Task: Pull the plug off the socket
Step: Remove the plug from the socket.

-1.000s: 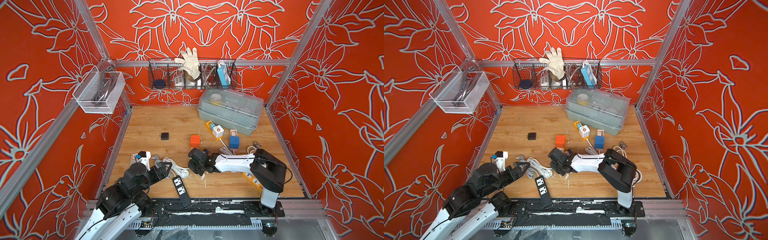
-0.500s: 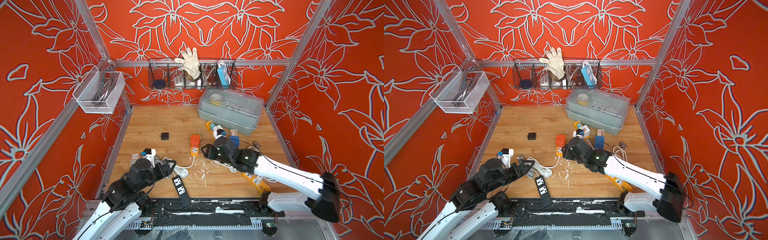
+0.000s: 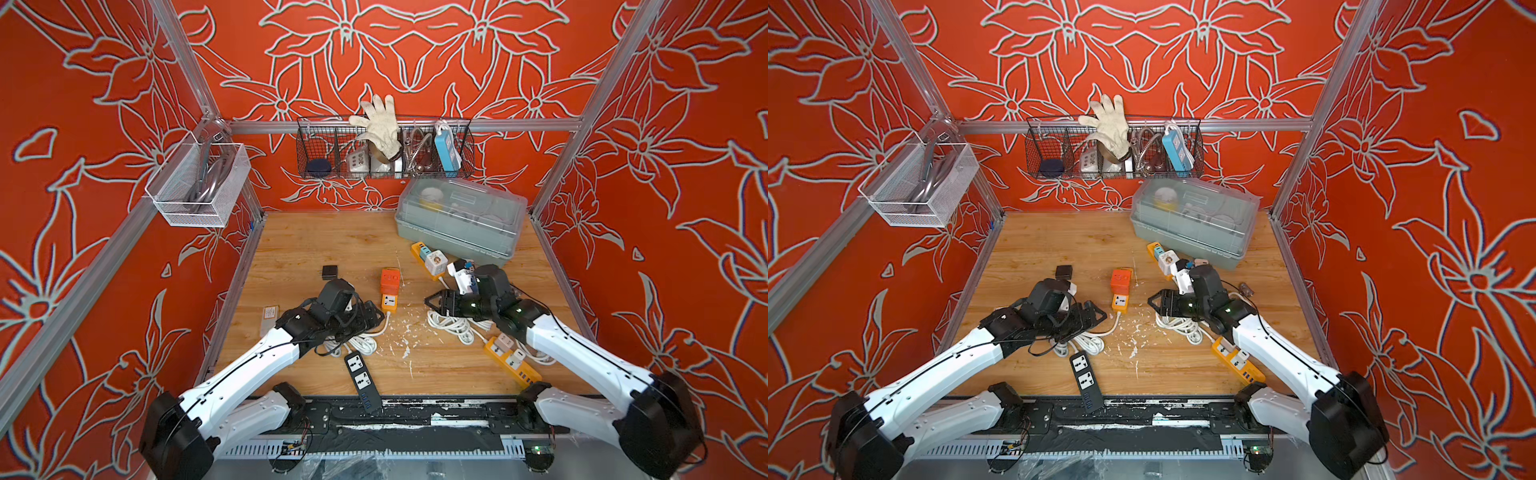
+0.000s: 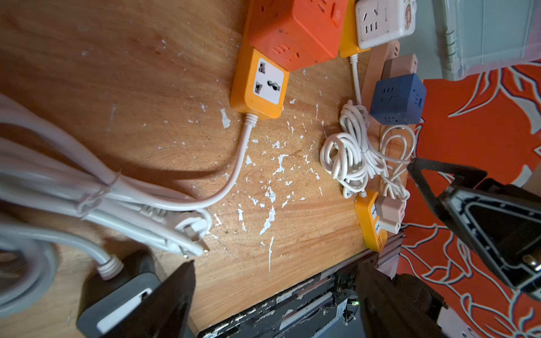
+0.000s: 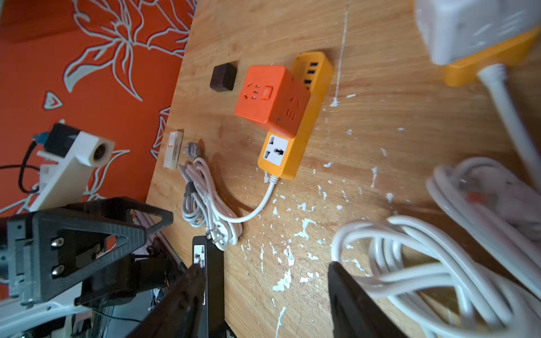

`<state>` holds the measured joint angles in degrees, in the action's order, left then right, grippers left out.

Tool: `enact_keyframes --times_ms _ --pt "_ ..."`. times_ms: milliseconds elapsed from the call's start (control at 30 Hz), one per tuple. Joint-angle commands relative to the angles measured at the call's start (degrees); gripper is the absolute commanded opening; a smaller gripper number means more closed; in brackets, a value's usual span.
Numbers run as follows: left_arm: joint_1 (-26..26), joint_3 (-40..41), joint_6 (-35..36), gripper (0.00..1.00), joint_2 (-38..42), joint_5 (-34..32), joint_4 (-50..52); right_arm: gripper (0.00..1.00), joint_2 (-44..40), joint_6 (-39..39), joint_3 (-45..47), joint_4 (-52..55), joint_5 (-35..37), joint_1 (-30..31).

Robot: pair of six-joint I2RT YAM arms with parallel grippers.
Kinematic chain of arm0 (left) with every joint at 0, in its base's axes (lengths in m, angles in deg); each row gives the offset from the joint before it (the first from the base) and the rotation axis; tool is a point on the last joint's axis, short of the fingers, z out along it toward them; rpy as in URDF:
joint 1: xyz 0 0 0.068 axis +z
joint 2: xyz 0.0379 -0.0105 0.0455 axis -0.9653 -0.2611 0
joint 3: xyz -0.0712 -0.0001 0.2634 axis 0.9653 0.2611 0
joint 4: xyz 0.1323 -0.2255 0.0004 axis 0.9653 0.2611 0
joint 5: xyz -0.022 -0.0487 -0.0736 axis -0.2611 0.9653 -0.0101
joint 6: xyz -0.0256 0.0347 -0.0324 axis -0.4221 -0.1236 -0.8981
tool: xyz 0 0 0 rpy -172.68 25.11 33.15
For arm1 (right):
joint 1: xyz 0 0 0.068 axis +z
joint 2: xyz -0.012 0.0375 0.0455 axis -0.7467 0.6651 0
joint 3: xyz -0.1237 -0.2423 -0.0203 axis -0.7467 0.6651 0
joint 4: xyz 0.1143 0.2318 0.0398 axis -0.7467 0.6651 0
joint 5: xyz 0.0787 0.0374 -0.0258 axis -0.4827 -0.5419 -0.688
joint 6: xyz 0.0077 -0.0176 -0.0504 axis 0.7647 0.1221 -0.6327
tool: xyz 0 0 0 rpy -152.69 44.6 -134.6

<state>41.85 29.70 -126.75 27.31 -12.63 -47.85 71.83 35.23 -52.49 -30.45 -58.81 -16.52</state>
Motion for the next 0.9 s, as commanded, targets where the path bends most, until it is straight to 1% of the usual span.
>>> enact_keyframes --times_ms 0,100,167,200,233,267,300,367,400,467,567,633,667,767,867 --pt "1.6 -1.5 -1.7 0.86 -0.6 -0.6 -1.8 0.71 6.1 -5.1 -7.6 3.1 -2.7 0.4" --pt "3.0 -1.9 -2.4 0.88 1.2 -4.3 3.5 0.8 12.1 -6.3 -13.7 6.5 0.8 2.2" --pt "3.8 -1.6 -0.3 0.9 4.3 -7.2 6.8 0.83 15.5 -6.8 -17.9 8.7 3.7 3.7" --pt "4.4 -1.3 1.3 0.92 5.8 -8.6 7.9 0.83 17.5 -7.1 -20.2 9.9 6.3 4.6" --pt "5.3 -0.9 2.9 0.98 7.4 -9.4 8.8 0.84 19.6 -6.7 -22.5 11.1 8.7 5.3" --pt "6.2 -0.6 4.0 0.98 8.7 -10.0 9.6 0.86 21.4 -5.8 -24.5 13.0 10.3 5.7" --pt "7.2 -0.1 5.3 0.99 10.3 -10.0 9.8 0.89 23.6 -4.8 -27.5 15.5 11.9 6.3" --pt "9.2 1.3 6.8 0.99 12.8 -8.9 9.0 0.94 26.5 -4.0 -31.9 18.5 16.1 8.0" --pt "10.0 1.9 7.1 0.98 13.9 -7.8 8.2 0.99 27.9 -2.5 -33.8 19.5 19.0 9.0" --pt "10.4 3.0 8.1 0.98 15.3 -6.7 6.4 1.0 31.1 1.3 -37.6 22.2 23.6 10.4" --pt "10.4 3.1 9.4 0.98 16.1 -7.8 6.1 1.0 37.3 9.2 -46.6 33.2 34.1 12.8" --pt "10.4 1.8 10.9 0.98 16.4 -7.9 8.1 1.0 41.7 11.4 -53.7 40.2 38.1 13.8" --pt "10.4 1.5 11.8 0.98 16.7 -7.8 8.7 0.99 43.2 11.8 -55.7 41.2 38.4 14.0" --pt "10.4 2.4 13.5 0.98 18.7 -9.1 9.3 0.99 47.4 11.2 -60.3 40.3 36.5 14.5" --pt "10.5 2.8 13.3 0.98 20.0 -10.0 10.3 1.0 52.2 11.1 -66.5 43.9 38.1 15.0"
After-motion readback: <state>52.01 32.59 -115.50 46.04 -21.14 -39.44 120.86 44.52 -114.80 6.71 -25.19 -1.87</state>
